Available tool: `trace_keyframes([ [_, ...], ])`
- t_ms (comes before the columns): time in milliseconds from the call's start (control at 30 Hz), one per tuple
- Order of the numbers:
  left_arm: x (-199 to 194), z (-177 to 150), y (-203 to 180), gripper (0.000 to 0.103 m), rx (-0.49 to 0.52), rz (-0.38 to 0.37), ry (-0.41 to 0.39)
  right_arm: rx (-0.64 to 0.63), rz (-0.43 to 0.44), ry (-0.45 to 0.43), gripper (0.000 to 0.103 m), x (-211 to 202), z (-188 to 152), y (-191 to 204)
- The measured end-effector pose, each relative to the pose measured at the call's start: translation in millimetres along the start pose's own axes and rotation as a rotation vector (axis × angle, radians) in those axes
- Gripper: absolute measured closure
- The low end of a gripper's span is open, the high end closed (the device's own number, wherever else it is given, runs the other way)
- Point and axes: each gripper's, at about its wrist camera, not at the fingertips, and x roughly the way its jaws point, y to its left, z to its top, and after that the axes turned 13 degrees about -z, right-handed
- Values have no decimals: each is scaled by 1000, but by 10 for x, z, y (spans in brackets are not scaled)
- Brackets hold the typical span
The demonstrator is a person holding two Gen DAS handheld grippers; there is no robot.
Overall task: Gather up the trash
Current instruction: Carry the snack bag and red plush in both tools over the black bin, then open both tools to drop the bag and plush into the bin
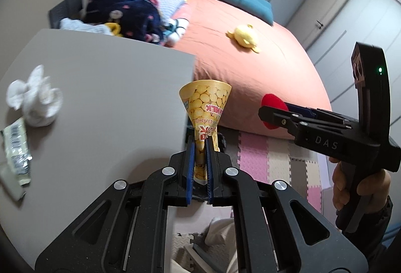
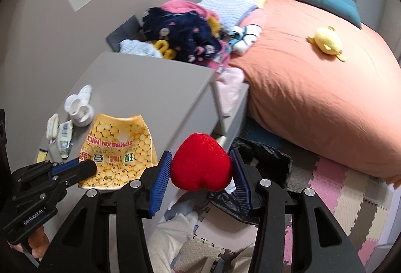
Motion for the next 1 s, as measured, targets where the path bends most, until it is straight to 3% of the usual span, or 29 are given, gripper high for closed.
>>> trace_keyframes([
  [267, 485, 49, -333, 95, 69, -3, 85, 85, -39, 14, 54, 62, -61, -559],
  [467, 920, 35, -543, 95, 124, 48, 167, 149, -75, 28, 54, 144, -105, -931],
  [767, 1541, -69, -629, 93, 144, 53, 300, 198, -124, 80, 53, 391, -45, -1335],
  [833, 1621, -93, -607, 93, 138, 57, 326, 195, -131, 98, 50, 456, -7, -1356],
  [900, 1728, -109, -557, 91, 118, 68, 369, 202, -155, 93, 38, 492, 36, -1389],
  [933, 1758, -120, -537, 76, 113, 76, 389, 199, -186, 88, 38, 506, 60, -1401],
  [967, 1782, -132, -514, 38, 107, 92, 406, 197, -203, 86, 37, 522, 82, -1408],
  [1000, 1784, -129, -493, 20, 105, 108, 398, 198, -215, 85, 35, 531, 96, -1426],
])
